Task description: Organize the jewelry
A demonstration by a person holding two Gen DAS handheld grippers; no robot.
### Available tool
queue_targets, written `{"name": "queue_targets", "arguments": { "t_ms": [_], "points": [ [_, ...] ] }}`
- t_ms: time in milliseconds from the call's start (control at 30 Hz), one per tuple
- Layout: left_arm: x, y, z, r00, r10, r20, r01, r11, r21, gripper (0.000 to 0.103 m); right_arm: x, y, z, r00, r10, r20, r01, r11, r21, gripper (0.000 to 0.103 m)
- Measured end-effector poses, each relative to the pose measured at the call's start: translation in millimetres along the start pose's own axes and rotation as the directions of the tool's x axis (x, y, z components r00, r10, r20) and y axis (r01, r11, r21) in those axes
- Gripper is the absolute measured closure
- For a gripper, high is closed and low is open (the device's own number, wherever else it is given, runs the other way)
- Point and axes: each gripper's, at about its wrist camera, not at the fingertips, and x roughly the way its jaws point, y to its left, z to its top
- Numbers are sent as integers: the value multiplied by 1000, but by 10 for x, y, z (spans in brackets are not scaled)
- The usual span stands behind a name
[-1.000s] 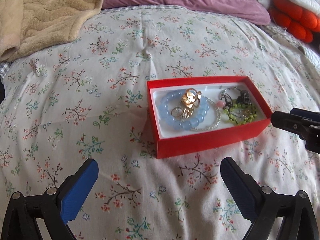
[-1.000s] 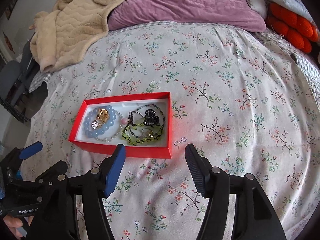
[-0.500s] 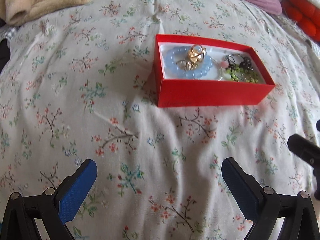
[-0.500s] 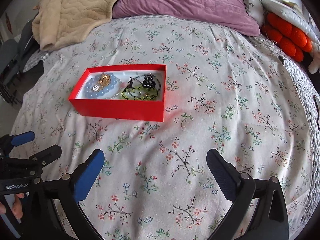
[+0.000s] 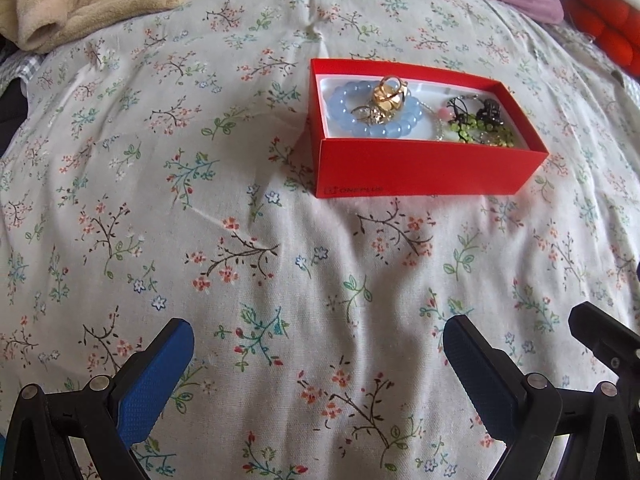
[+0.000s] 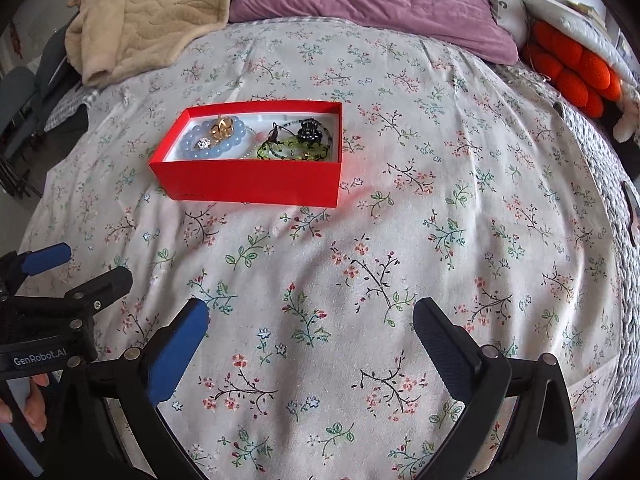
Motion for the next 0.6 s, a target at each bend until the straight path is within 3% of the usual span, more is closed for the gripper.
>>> {"name": "queue_targets", "arguments": {
  "t_ms": [300,600],
  "points": [
    [21,-28,0,1000,3,-2,-3,1000,26,1,81,-72,16,1000,9,-23,-8,998,59,0],
    [26,-26,-7,1000,1,-7,-1,1000,24,1,99,-26,-7,1000,3,-31,-2,999,45,0]
  ]
}}
